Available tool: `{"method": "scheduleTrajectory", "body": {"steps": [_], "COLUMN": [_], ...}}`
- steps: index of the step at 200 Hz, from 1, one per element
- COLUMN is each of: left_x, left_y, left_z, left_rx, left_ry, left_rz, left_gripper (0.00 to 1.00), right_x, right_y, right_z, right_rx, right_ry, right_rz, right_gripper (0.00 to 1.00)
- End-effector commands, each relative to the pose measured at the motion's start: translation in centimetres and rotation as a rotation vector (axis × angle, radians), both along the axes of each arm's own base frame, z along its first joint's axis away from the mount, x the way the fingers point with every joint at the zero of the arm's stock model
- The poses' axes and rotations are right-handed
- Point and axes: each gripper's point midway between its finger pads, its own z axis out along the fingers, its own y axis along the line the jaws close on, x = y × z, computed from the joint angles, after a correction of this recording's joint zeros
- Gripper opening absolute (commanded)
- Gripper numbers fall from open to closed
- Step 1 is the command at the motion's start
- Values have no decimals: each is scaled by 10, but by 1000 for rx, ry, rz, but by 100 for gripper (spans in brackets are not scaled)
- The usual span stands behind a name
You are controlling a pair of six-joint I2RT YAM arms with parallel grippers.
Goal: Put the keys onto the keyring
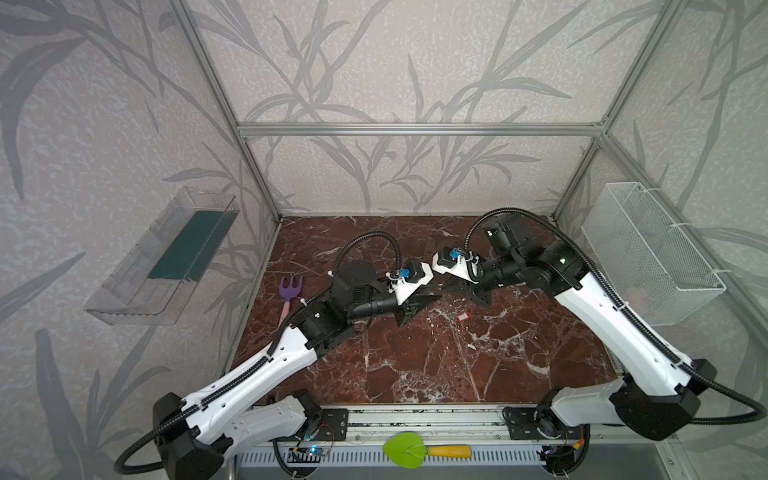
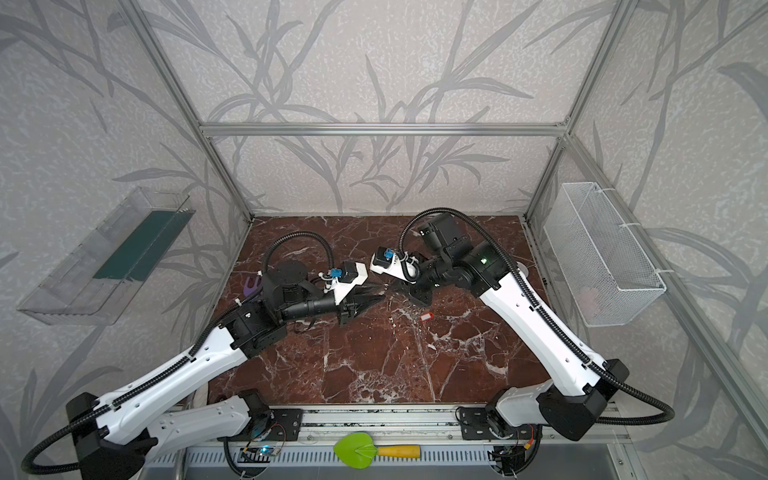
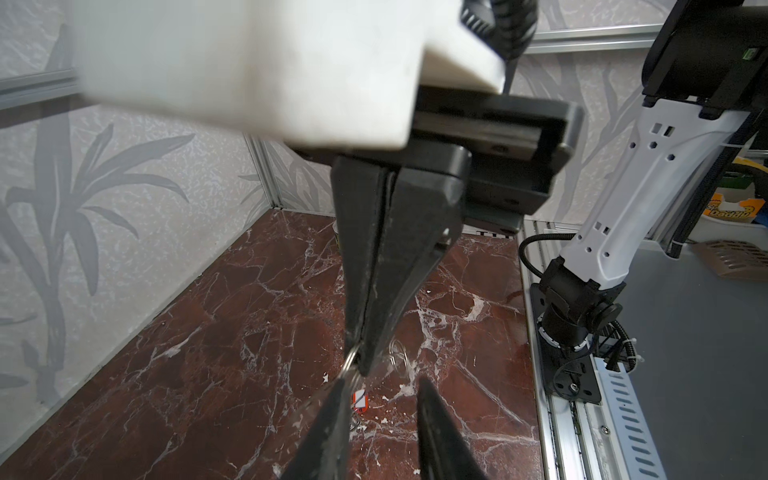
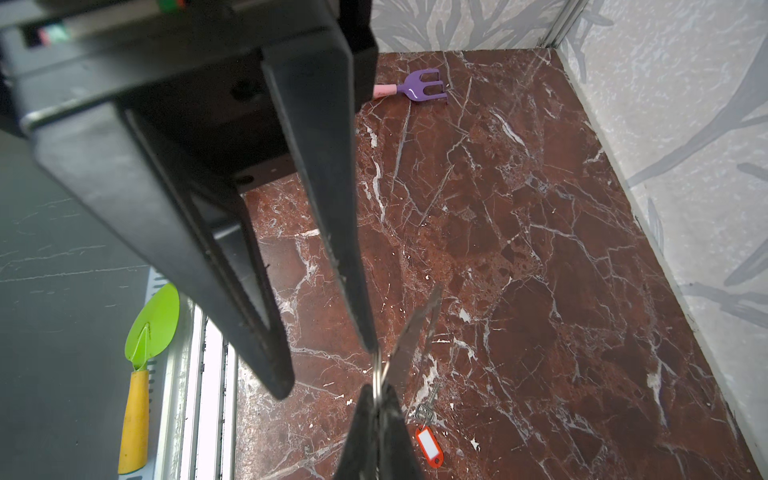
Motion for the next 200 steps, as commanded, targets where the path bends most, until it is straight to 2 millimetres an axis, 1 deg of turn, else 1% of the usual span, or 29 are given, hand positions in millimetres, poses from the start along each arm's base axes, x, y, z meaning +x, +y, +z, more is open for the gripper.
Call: {"method": "scheduleTrajectory", "body": {"steps": [1, 33, 69, 108, 182, 200], "left_x": [5, 4, 8, 17, 21, 21], "left_y": [2, -1, -1, 7, 16, 18], "left_z": [16, 15, 12, 14, 24, 24], "left_rx": [-40, -36, -23, -24, -66, -68], "left_ry": [-85, -76, -71, -93, -135, -142], "left_rz": [36, 21, 39, 108, 169, 178], "left_gripper": [31, 31, 31, 33, 35, 35], "right_x": [-12, -14, -15, -19, -19, -18], "right_y": [6, 8, 8, 10, 12, 13], "right_z": [8, 7, 10, 11, 8, 6], "right_rx": [39, 42, 55, 67, 68, 65], "right_ry": [6, 9, 6, 10, 14, 12], "right_rz": [52, 60, 65, 77, 81, 78], "right_gripper": [0, 0, 0, 0, 0, 0]}}
